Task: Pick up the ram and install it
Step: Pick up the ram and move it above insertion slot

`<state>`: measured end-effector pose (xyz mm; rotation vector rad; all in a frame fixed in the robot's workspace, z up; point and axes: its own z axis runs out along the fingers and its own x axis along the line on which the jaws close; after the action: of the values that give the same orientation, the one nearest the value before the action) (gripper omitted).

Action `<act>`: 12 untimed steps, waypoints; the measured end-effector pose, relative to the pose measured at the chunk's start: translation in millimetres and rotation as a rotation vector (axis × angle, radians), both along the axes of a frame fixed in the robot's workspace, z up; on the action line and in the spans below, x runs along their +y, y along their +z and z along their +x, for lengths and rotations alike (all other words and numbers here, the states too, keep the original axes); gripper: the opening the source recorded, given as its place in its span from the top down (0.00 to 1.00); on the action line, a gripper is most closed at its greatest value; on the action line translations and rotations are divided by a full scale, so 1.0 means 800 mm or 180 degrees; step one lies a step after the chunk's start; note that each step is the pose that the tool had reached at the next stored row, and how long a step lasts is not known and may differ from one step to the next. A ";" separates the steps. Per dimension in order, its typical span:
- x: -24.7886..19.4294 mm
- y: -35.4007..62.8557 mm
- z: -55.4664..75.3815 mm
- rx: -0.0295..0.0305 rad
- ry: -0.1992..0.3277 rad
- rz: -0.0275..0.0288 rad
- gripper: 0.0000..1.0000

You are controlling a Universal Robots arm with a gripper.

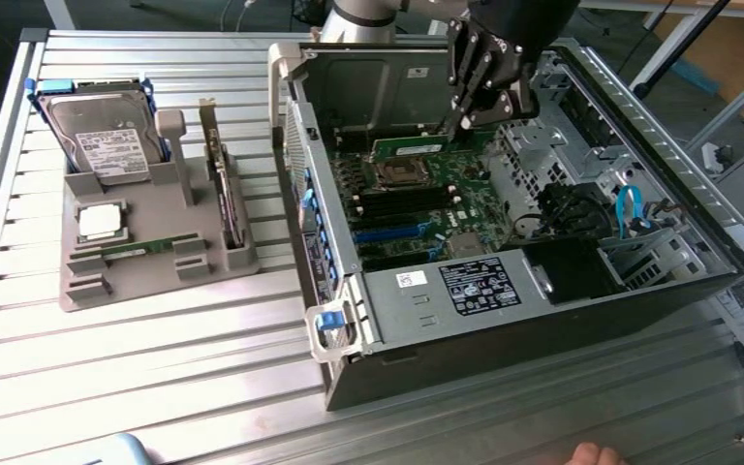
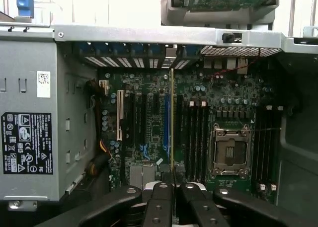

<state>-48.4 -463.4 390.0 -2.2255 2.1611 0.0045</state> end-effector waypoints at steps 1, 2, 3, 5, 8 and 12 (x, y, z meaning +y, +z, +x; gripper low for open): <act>-0.0001 0.000 0.005 0.0001 0.0000 0.0000 0.88; -0.0002 0.000 0.008 0.0001 0.0000 0.0000 0.88; -0.0002 0.000 0.012 0.0001 0.0000 0.0000 0.88; -0.0003 0.000 0.018 0.0001 0.0000 0.0000 0.88; -0.0004 0.000 0.025 0.0001 0.0000 0.0000 0.88; -0.0004 0.000 0.027 0.0002 0.0000 0.0000 0.88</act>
<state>-27.1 -463.7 390.0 -2.2258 2.1615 0.0049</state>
